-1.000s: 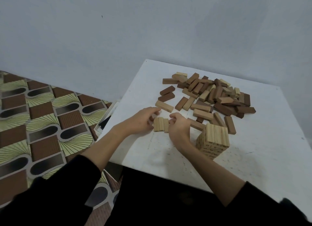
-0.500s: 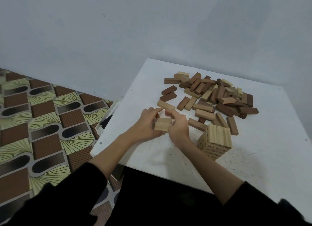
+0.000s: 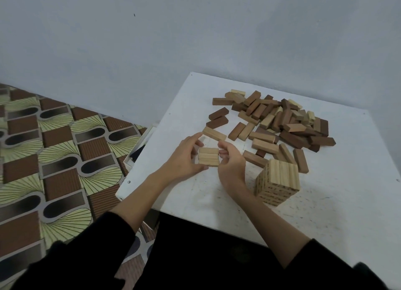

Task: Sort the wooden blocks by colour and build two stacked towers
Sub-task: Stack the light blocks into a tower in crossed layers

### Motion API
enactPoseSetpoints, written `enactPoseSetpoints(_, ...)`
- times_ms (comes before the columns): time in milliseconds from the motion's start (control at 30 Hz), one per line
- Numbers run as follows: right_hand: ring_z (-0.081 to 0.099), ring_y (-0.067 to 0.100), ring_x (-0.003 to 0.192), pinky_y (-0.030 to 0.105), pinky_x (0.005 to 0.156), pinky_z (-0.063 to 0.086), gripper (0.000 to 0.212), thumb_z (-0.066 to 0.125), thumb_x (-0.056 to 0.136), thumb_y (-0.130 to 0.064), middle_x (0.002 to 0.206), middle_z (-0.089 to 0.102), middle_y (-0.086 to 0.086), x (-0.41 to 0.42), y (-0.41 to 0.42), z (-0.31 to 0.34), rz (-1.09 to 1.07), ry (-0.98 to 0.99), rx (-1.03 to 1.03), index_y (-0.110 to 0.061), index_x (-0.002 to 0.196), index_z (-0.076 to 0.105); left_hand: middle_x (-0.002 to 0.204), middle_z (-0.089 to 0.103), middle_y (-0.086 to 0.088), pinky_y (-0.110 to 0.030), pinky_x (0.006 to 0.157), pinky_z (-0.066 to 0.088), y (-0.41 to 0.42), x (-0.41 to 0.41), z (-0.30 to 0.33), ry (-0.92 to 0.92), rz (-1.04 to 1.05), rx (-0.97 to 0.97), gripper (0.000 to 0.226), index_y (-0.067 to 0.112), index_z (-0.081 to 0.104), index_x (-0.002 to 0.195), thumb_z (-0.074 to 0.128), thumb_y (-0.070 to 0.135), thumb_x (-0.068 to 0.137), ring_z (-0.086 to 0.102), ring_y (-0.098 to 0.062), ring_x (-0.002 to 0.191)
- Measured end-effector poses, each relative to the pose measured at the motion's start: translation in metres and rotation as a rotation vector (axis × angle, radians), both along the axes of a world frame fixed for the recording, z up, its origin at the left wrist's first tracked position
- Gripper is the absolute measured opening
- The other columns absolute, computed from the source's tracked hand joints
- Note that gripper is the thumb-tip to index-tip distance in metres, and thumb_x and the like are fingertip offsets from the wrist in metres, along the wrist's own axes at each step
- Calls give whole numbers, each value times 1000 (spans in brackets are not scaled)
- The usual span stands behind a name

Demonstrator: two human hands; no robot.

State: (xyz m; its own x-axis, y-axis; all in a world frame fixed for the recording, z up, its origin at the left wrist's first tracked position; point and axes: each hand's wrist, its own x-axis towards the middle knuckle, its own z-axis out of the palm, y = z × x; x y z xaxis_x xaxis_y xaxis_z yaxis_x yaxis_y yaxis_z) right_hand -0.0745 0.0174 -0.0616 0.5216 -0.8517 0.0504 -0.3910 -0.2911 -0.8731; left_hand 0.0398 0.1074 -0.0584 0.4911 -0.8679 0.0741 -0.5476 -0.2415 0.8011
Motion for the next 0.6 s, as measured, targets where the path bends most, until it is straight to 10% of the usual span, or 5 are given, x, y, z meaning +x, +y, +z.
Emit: enactPoseSetpoints(600,53,10,92,13,81,44,42,45,86,13,106,57,2,-2,-2,-6,22,3,-47,-8,119,58,115,51,2,-2,72,38,-1,-1,-7,13,71,-12,84,19,34,143,81,16,72,47,-5,86)
